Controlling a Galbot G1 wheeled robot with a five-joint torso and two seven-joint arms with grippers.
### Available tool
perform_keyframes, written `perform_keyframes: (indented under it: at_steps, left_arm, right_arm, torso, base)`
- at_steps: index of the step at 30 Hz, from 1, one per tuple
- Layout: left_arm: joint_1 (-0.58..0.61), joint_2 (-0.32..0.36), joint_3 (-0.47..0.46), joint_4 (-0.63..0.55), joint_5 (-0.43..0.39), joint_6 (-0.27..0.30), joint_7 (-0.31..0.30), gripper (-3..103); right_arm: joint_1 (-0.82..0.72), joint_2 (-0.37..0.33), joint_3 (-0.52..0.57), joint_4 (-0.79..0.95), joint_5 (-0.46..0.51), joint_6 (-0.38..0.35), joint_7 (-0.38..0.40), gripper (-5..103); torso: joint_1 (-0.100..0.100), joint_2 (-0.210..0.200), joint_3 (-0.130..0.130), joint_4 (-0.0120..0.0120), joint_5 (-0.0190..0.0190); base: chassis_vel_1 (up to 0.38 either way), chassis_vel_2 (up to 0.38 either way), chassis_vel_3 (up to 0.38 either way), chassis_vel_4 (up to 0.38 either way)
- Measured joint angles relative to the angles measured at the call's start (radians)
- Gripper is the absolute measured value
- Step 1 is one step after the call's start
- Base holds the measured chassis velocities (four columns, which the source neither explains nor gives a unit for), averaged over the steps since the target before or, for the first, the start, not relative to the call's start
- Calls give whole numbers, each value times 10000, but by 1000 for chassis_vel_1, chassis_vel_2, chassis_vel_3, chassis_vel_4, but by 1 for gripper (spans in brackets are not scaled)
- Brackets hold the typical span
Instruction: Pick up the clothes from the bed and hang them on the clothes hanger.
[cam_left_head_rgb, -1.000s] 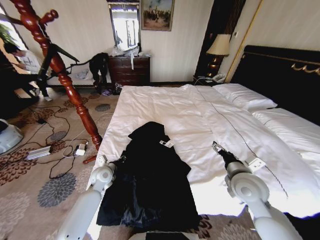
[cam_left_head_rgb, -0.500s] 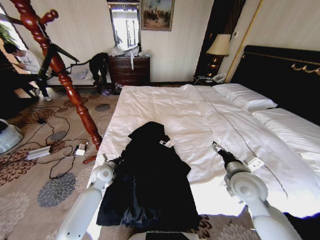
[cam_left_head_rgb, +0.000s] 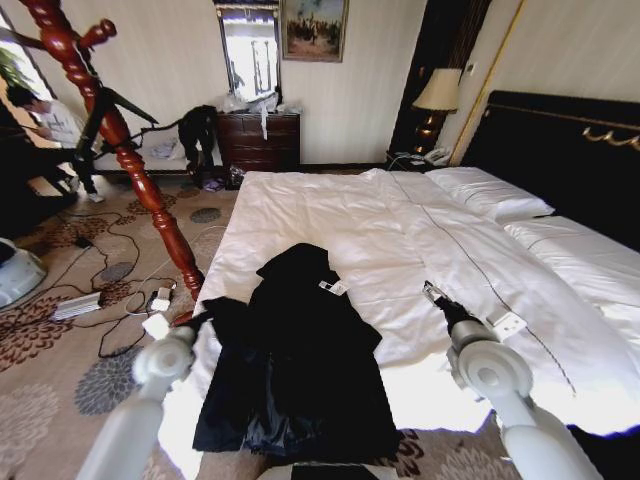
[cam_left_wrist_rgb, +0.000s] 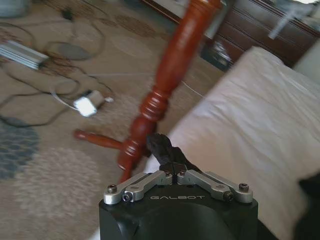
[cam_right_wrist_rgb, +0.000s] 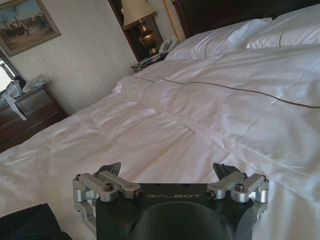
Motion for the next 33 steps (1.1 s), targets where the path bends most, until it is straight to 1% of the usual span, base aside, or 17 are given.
perform_keyframes:
  at_steps: [1, 3, 5, 7, 9, 12, 15, 16, 17, 18, 20, 25, 27, 28, 30, 32, 33]
  left_arm:
    - [167, -79, -498, -78, -112, -107, -196, 0]
    - [224, -111, -693, -103, -175, -148, -255, 0]
    - [474, -171, -1594, -169, -556, -251, -432, 0]
    - [665, -115, -2156, -180, -862, -249, -468, 0]
    - [715, -88, -2289, -180, -941, -246, -475, 0]
    - [841, -6, -2882, -29, -1089, -269, -586, 0]
    - [809, 1, -3093, 42, -1153, -278, -643, 0]
    - [655, 56, -3557, 203, -1354, -293, -772, 0]
    - [582, 98, -3757, 285, -1429, -311, -825, 0]
    - [582, 98, -3757, 285, -1429, -311, -825, 0]
    - [432, 222, -4213, 487, -1616, -329, -839, 0]
    - [323, 286, -4490, 712, -1697, -417, -848, 0]
    - [445, 164, -4343, 733, -1417, -454, -845, 0]
    - [445, 164, -4343, 733, -1417, -454, -845, 0]
    - [585, -80, -4131, 872, -803, -540, -971, 0]
    - [639, -136, -4085, 925, -641, -541, -1058, 0]
    - [777, -237, -4018, 999, -364, -479, -1211, 0]
  right_arm:
    - [112, 1, -76, -41, 33, 0, 6, 100]
    - [155, 1, -104, -56, 49, 0, 10, 100]
    - [331, 1, -205, -118, 106, 0, 28, 100]
    - [411, -3, -261, -152, 142, 0, 40, 100]
    - [428, -6, -274, -159, 152, 1, 41, 100]
    - [501, -29, -305, -196, 195, 3, 46, 100]
    - [513, -41, -303, -198, 228, 5, 46, 100]
    - [515, -74, -252, -192, 301, 7, 53, 100]
    - [506, -91, -228, -183, 320, 7, 56, 100]
    - [506, -91, -228, -183, 320, 7, 56, 100]
    - [470, -139, -167, -159, 361, 8, 60, 100]
    - [456, -161, -132, -140, 391, 10, 62, 100]
    - [462, -141, -205, -147, 391, 11, 63, 100]
    - [462, -141, -205, -147, 391, 11, 63, 100]
    - [479, -118, -370, -180, 394, 13, 63, 100]
    - [484, -118, -430, -199, 407, 13, 63, 100]
    - [504, -136, -523, -252, 456, 8, 63, 100]
  torso:
    - [0, 0, 0, 0, 2]
    - [0, 0, 0, -1, 2]
    - [1, 0, 0, -2, 1]
    - [1, 0, 0, -2, 1]
    - [0, 0, 0, -2, 1]
    - [0, 0, 1, -3, 0]
    - [0, 0, 1, -4, 0]
    - [0, 0, 1, -4, 0]
    - [1, 0, 1, -5, 1]
    - [1, 0, 1, -5, 1]
    - [1, 0, 1, -4, 2]
    - [0, 0, 1, -4, 3]
    - [1, 0, 1, -4, 4]
    - [1, 0, 1, -4, 4]
    - [0, 0, 1, -4, 2]
    - [0, 0, 1, -5, 2]
    - [1, 0, 1, -4, 1]
  base:
    - [0, 0, 0, 0]
    - [0, 0, 0, 0]
    - [0, 0, 0, 0]
    - [0, 0, 0, 0]
    - [0, 0, 0, 0]
    - [0, 0, 0, 0]
    - [0, 0, 0, 0]
    - [0, 0, 0, 0]
    - [0, 0, 0, 0]
    - [0, 0, 0, 0]
    - [0, 0, 0, 0]
    - [0, 0, 0, 0]
    - [0, 0, 0, 0]
    - [0, 0, 0, 0]
    - [0, 0, 0, 0]
    - [0, 0, 0, 0]
    - [0, 0, 0, 0]
